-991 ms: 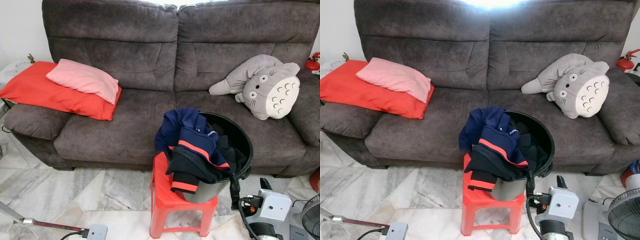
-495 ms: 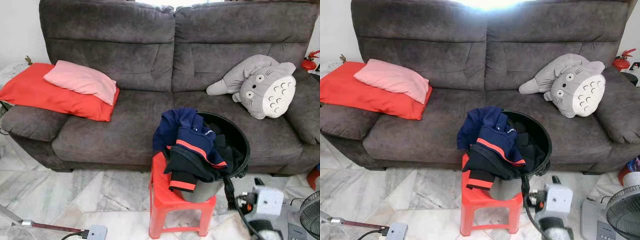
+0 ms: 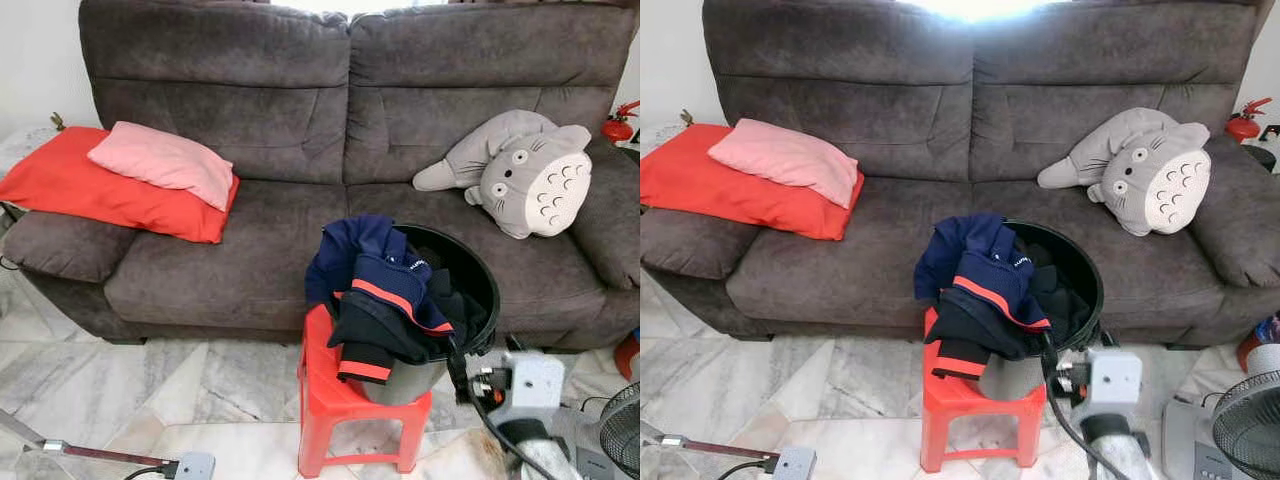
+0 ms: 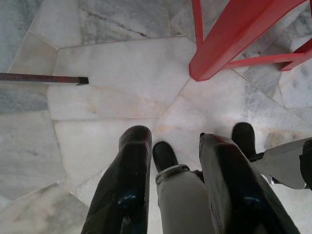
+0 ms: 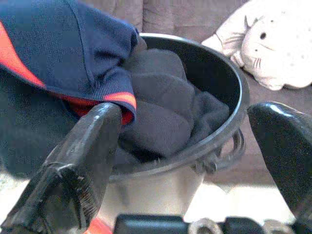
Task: Hang hanger
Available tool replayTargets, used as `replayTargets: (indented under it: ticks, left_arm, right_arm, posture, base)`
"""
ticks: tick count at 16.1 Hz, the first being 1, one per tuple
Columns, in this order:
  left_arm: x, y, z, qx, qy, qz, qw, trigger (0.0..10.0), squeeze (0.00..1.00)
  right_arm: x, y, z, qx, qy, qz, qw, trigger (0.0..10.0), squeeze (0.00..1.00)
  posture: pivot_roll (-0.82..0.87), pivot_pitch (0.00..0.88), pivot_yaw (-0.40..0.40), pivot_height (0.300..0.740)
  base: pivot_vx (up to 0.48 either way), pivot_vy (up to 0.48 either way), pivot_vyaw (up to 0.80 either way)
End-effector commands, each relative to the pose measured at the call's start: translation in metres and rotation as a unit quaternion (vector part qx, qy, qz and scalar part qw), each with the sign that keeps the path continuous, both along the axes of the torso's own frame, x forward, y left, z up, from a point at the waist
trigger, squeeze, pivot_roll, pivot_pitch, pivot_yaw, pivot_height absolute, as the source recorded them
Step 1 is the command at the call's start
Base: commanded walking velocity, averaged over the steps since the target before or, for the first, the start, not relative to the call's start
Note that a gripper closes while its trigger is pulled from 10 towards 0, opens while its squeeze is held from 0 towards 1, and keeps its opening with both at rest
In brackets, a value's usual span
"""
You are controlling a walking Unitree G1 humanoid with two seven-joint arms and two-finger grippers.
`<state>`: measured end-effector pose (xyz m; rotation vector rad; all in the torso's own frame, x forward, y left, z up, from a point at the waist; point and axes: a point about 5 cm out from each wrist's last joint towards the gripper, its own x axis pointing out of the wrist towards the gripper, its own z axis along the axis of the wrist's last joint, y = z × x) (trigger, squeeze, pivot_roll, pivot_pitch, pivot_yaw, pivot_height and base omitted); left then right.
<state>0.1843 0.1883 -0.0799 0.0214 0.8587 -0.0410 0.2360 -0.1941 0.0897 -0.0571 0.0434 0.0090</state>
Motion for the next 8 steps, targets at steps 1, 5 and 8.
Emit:
replayTargets:
  ticks: [1,5,8]
  left_arm:
    - [-0.009,0.001,-0.005,0.001,0.019,0.001,1.0,10.0,0.0]
    - [-0.01,0.0,-0.005,0.0,0.022,0.003,1.0,10.0,0.0]
    - [-0.012,0.002,-0.006,0.0,0.026,0.005,1.0,10.0,0.0]
  right_arm:
    - [0.002,0.002,0.002,-0.004,0.004,0.01,1.0,10.0,0.0]
    - [0.009,0.008,0.001,-0.028,0.021,0.048,0.998,10.0,0.0]
    - [0.007,0.014,-0.001,-0.035,0.036,0.072,0.996,10.0,0.0]
  posture:
    - [-0.19,0.078,0.015,0.74]
    - [-0.19,0.078,0.011,0.74]
    - [-0.19,0.08,0.012,0.74]
  base:
    - [0.0,0.0,0.0]
    - [0.0,0.0,0.0]
    - [0.0,0.0,0.0]
